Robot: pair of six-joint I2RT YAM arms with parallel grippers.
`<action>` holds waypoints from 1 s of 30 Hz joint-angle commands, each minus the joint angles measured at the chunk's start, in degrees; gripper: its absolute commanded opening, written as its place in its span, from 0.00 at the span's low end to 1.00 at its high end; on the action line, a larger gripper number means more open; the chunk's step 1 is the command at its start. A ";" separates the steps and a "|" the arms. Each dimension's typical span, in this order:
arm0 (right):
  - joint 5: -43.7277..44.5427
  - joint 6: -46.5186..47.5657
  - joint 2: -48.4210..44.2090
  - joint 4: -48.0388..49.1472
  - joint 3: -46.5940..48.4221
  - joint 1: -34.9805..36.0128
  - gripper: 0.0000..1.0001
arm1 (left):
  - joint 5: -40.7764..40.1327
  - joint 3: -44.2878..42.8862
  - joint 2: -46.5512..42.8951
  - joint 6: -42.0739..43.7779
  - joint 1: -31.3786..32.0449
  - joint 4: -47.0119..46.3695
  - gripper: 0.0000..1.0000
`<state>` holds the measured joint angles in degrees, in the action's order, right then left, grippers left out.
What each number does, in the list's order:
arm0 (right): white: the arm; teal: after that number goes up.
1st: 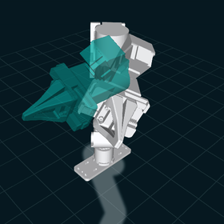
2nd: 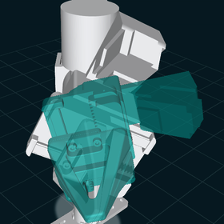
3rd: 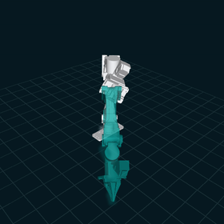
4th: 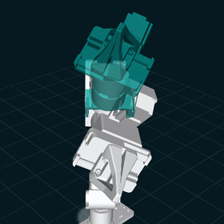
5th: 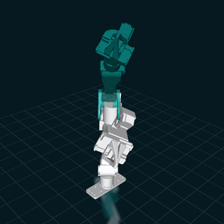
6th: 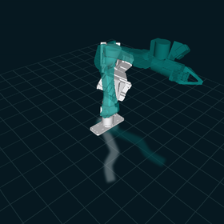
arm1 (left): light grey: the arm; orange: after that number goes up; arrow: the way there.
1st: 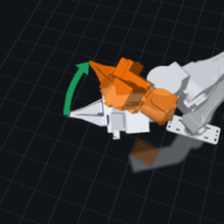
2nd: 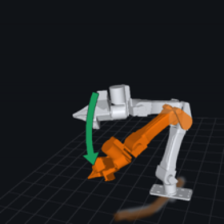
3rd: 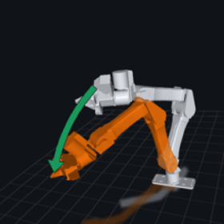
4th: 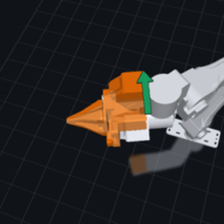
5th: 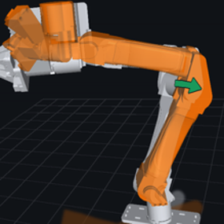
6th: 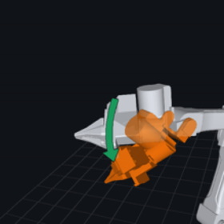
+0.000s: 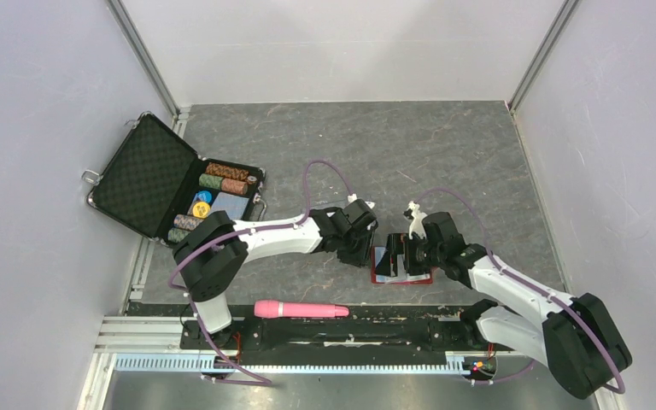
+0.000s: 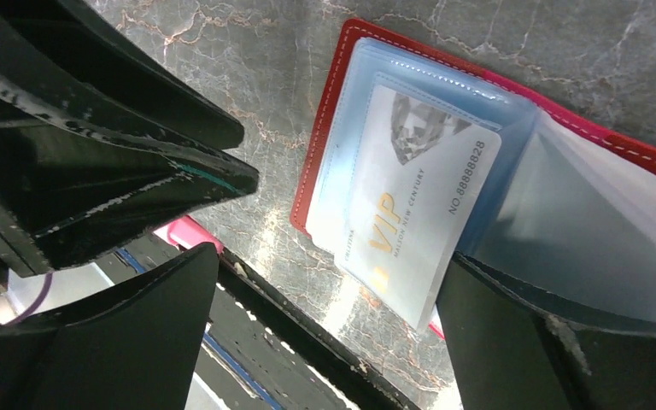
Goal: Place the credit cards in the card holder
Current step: Insert the credit card into the card holder.
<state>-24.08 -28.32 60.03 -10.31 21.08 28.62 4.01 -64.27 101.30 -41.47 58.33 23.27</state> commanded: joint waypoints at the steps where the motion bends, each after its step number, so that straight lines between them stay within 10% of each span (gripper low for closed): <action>1: 4.79 3.17 -1.28 -5.95 2.13 0.11 0.98 | 6.30 1.96 -2.45 -3.44 -0.74 -8.93 0.43; 6: 6.49 3.95 -3.00 -7.16 3.12 0.12 0.94 | 11.61 5.44 -2.47 -7.24 -1.67 -17.73 0.48; 11: 9.69 5.86 -2.43 -10.62 4.57 0.09 0.62 | 15.16 7.80 -1.22 -11.03 -2.87 -25.67 0.48; 17: 15.17 9.33 -3.32 -16.04 8.24 0.12 0.95 | 15.48 6.64 0.13 -11.78 -2.96 -26.52 0.49; 22: 16.32 9.70 -4.90 -17.40 8.89 0.15 0.98 | 15.35 5.99 0.39 -11.58 -3.02 -26.31 0.48; 30: 8.26 5.70 -3.28 -10.45 4.33 0.12 0.31 | 12.08 4.88 0.54 -10.11 -2.95 -19.59 0.40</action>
<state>-10.50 -19.64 56.55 -26.52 27.38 28.71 18.02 -57.52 101.86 -51.37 55.35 0.69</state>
